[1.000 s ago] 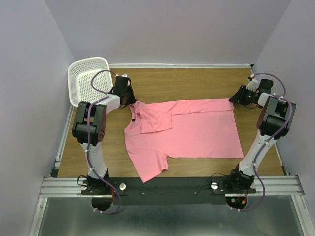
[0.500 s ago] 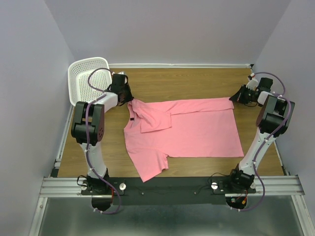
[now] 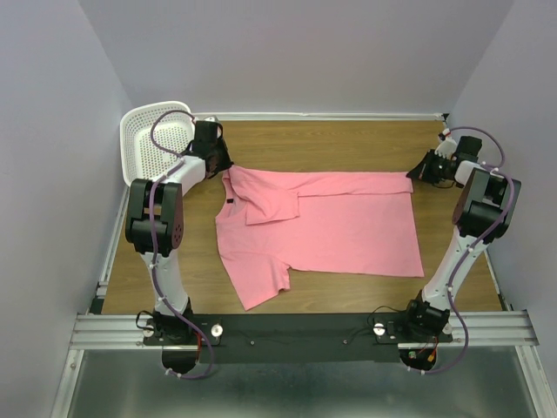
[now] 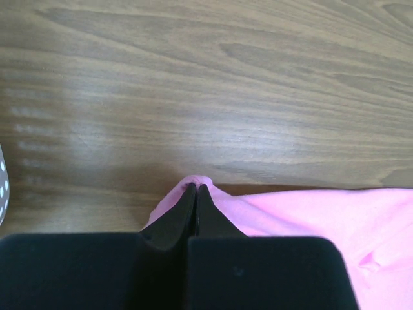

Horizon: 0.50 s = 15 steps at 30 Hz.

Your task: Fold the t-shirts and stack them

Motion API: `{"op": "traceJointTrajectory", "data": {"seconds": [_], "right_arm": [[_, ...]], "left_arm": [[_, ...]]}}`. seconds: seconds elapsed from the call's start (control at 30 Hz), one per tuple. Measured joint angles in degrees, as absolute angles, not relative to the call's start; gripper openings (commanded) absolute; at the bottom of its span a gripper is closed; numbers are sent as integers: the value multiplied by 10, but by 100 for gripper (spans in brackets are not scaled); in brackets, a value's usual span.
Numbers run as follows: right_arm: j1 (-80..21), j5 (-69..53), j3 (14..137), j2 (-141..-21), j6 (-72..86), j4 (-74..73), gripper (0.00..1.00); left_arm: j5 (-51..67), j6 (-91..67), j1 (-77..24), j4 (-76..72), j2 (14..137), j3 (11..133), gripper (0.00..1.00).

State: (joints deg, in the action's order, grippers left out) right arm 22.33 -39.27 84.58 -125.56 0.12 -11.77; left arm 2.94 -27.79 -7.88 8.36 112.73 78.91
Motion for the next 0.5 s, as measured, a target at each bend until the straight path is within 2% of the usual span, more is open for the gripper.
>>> {"op": "traceJointTrajectory", "data": {"seconds": [0.13,0.17,0.2,0.27,0.33,0.4,0.5], "right_arm": [[223,-382,843,-1251,1,-118,0],[223,-381,842,-1249,1,-118,1],[223,-381,841,-1249,1,-118,1],[223,-380,839,-1247,1,-118,4],[223,-380,837,-1245,0,-118,17],[223,-381,835,-1244,-2,-118,26],[223,-379,830,-1236,-8,-119,29]], "left_arm": [[27,-277,-79,85,1127,791,4],[26,-277,-79,86,1127,791,9],[25,-276,-79,86,1127,791,21],[25,-277,-79,86,1127,791,31],[23,-275,-79,87,1127,791,40],[23,-275,-78,86,1127,791,44],[25,-274,-76,79,1124,788,45]]}}
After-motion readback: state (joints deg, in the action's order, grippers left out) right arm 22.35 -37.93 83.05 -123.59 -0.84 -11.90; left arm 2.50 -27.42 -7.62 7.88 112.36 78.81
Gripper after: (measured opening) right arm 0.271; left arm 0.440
